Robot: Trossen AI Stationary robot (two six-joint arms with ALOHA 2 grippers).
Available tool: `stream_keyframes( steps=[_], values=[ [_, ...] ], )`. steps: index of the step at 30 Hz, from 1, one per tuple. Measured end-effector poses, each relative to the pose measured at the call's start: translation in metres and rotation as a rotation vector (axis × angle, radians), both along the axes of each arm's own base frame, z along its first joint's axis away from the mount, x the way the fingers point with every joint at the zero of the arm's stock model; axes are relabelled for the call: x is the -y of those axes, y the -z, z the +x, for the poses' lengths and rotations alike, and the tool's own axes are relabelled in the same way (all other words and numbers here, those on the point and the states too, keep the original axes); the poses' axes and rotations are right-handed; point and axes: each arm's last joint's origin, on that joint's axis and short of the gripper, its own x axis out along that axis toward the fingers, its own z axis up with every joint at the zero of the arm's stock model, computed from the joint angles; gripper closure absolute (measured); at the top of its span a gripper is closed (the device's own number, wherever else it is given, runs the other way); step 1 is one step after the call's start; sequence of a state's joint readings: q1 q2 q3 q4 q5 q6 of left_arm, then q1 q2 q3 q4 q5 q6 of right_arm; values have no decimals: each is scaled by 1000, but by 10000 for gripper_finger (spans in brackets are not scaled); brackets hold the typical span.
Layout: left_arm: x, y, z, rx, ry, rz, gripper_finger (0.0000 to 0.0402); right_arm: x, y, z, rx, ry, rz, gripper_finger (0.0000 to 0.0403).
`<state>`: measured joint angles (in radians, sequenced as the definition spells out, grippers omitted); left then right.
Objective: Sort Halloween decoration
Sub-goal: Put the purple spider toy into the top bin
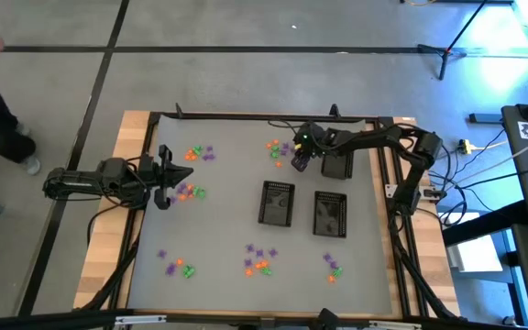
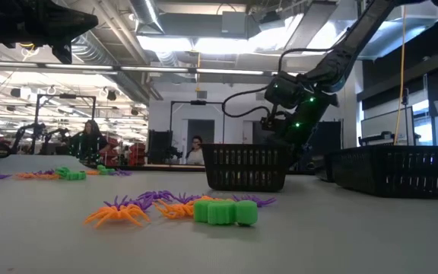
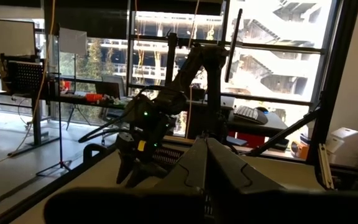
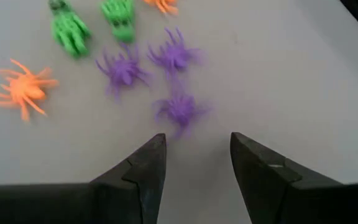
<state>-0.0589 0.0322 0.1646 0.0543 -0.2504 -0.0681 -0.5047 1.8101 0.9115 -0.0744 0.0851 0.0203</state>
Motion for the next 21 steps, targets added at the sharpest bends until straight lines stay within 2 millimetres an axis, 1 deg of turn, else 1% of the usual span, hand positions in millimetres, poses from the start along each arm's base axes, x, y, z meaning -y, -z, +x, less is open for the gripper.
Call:
stream_keyframes(
  steps=[3,6,10,15,16,21],
  values=[
    [0,0,0,0,1,0,401,1,1,1,-1,3,-9,238],
    [0,0,0,-1,1,0,401,0,1,1,-1,2,-9,266],
    [0,0,0,0,1,0,401,1,0,1,-3,-2,-12,315],
    [0,0,0,-1,1,0,401,1,0,1,-9,-18,-24,385],
    [0,0,0,0,1,0,401,1,0,1,-12,-20,-29,394],
    [0,0,0,0,1,0,401,2,-2,1,-35,-10,-69,399]
  ],
)
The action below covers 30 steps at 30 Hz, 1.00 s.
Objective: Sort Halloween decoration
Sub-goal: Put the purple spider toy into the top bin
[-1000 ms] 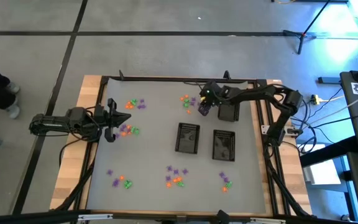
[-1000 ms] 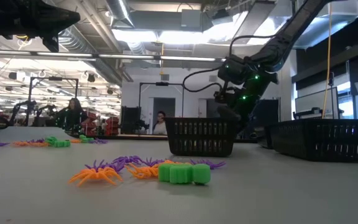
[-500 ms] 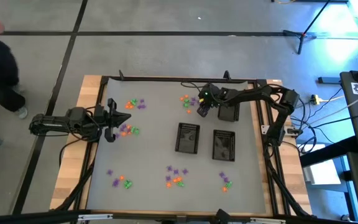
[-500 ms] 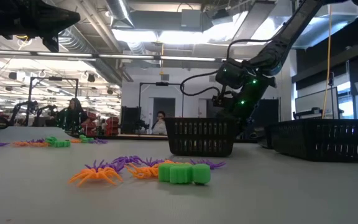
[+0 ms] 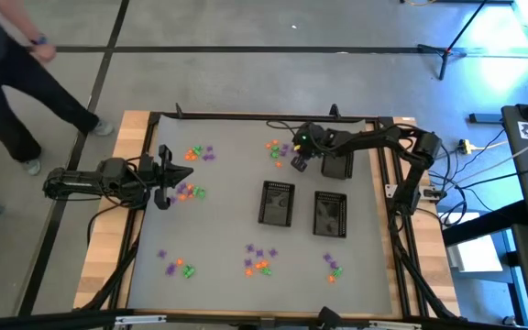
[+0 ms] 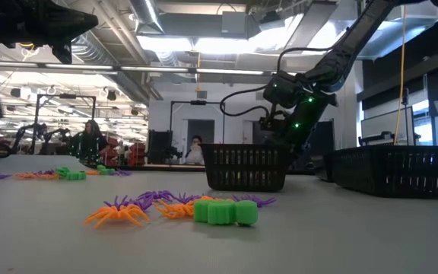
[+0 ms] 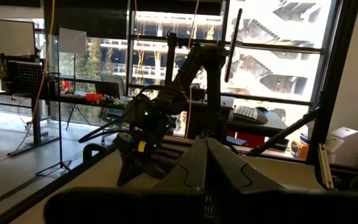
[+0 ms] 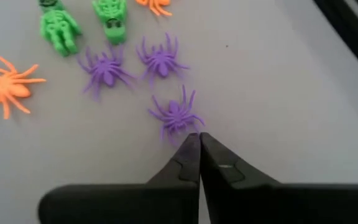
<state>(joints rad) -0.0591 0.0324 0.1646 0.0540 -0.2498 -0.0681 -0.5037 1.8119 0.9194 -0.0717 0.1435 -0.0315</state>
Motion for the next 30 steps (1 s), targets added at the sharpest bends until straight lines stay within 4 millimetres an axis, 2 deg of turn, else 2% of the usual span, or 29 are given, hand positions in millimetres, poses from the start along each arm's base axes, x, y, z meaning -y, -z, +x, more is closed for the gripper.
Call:
stream_keyframes(
  steps=[6,12,18,23,30],
  values=[
    [0,0,0,0,0,0,401,1,-8,5,0,-2,-3,401],
    [0,0,0,0,0,0,401,-8,-15,13,7,-42,-25,402],
    [0,0,0,-1,0,0,401,-29,-53,12,95,-106,-76,402],
    [0,0,0,0,0,0,401,-51,-79,-13,199,-137,-116,403],
    [0,0,0,0,0,0,401,-65,-100,-74,359,-59,-158,403]
  ],
)
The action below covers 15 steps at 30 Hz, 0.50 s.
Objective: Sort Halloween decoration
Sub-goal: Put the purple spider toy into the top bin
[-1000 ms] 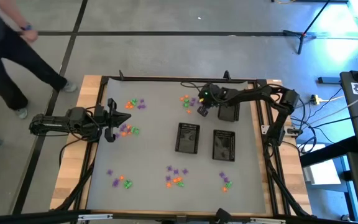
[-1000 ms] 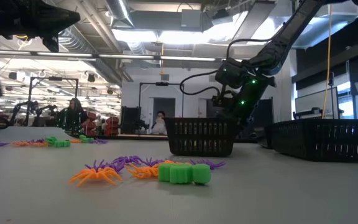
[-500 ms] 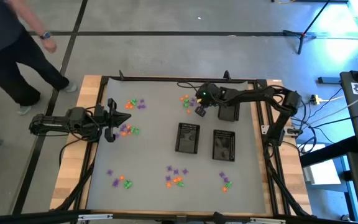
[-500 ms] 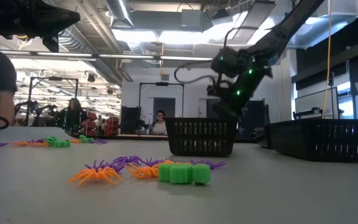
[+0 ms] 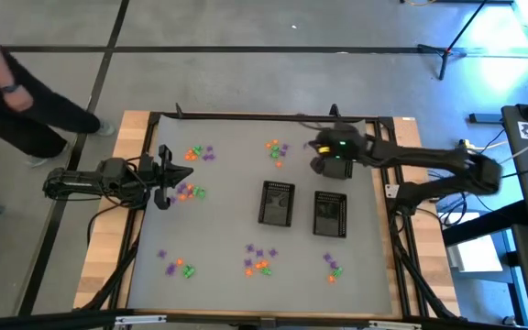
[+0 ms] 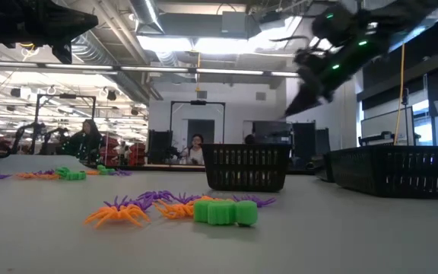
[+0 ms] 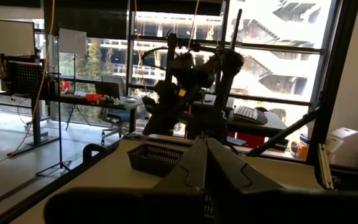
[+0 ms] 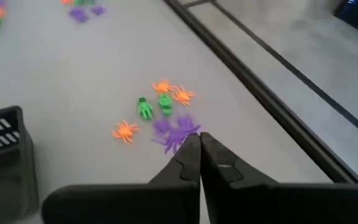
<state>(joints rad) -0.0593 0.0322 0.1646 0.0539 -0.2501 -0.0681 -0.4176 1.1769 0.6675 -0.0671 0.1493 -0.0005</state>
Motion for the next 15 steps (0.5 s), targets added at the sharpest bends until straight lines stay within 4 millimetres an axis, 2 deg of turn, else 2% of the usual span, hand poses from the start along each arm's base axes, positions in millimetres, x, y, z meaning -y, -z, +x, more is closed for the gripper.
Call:
stream_keyframes(
  steps=[3,8,15],
  values=[
    [0,0,0,0,0,0,401,-5,-5,-25,28,85,7,403],
    [0,0,0,0,0,0,401,-15,-3,-54,-93,270,45,403],
    [0,0,0,0,1,0,401,-17,7,-59,-152,316,111,395]
  ],
)
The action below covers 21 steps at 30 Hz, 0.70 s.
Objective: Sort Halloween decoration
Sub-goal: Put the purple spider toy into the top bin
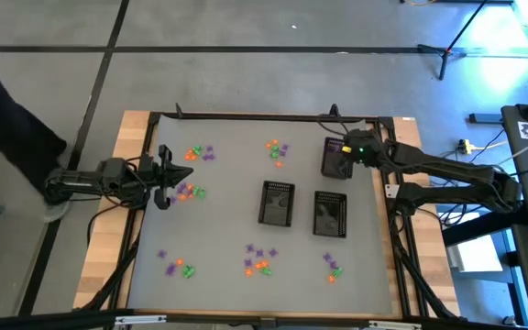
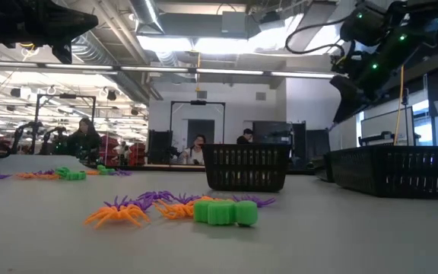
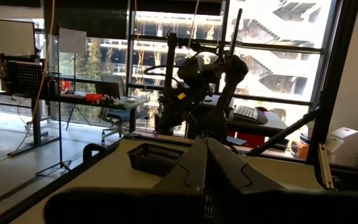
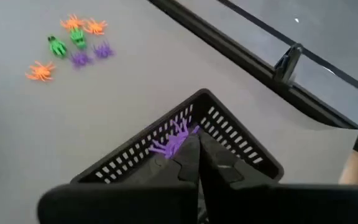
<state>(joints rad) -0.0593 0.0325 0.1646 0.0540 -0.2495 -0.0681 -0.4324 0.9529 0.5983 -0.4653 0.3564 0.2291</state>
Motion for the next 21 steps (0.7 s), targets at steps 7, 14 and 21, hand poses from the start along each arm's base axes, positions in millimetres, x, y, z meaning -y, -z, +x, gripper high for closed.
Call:
stream_keyframes(
  steps=[7,14,21],
  values=[
    [0,0,0,0,0,0,401,2,11,0,-52,36,-24,355],
    [0,0,0,0,0,0,401,6,1,10,75,6,-87,288],
    [0,0,0,0,-1,0,401,15,-2,38,240,-136,-141,263]
  ],
)
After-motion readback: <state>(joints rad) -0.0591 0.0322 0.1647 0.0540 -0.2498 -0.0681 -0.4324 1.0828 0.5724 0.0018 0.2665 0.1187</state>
